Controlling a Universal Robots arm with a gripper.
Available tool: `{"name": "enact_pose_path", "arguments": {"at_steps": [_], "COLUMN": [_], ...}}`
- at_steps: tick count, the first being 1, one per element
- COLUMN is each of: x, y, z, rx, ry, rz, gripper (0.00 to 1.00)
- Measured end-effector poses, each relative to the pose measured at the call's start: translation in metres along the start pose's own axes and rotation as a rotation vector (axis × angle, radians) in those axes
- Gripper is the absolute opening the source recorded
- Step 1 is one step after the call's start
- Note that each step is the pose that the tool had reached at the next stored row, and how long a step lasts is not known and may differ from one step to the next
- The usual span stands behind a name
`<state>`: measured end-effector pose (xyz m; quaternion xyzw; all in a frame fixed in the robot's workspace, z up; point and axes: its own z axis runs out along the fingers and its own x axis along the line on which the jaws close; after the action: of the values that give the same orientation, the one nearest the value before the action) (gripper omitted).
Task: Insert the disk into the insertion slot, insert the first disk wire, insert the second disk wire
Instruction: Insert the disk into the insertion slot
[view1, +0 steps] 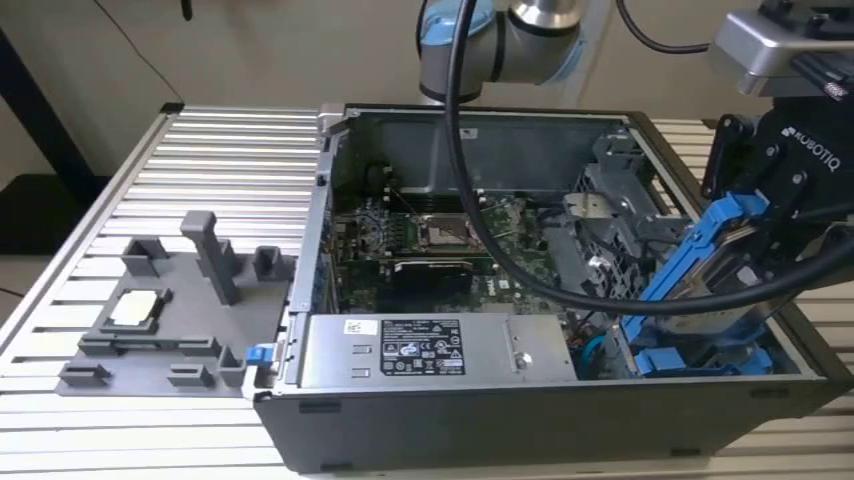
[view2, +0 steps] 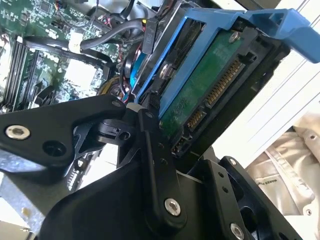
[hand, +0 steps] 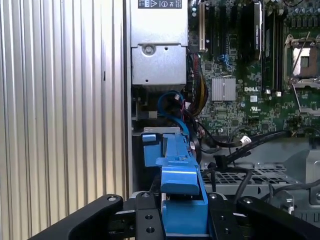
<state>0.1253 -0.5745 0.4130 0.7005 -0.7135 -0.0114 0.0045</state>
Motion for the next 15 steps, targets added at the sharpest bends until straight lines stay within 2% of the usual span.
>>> {"name": "enact_pose_path", "arguments": {"at_steps": [1, 2, 8, 15], "x": [0.0000, -0.0001, 0.0001, 0.0001], "y": [0.0000, -0.0003, -0.0013, -0.0019], "z": [0.0008, 0.0015, 0.0056, 0.0171], "rx": [0.0000, 0.0000, 0.0000, 0.0001], "ry": [-0.0038, -0.0045, -0.0043, -0.0043], "rz": [0.000, 0.000, 0.000, 0.000], "gripper": [0.33, 0.33, 0.33, 0.33]}}
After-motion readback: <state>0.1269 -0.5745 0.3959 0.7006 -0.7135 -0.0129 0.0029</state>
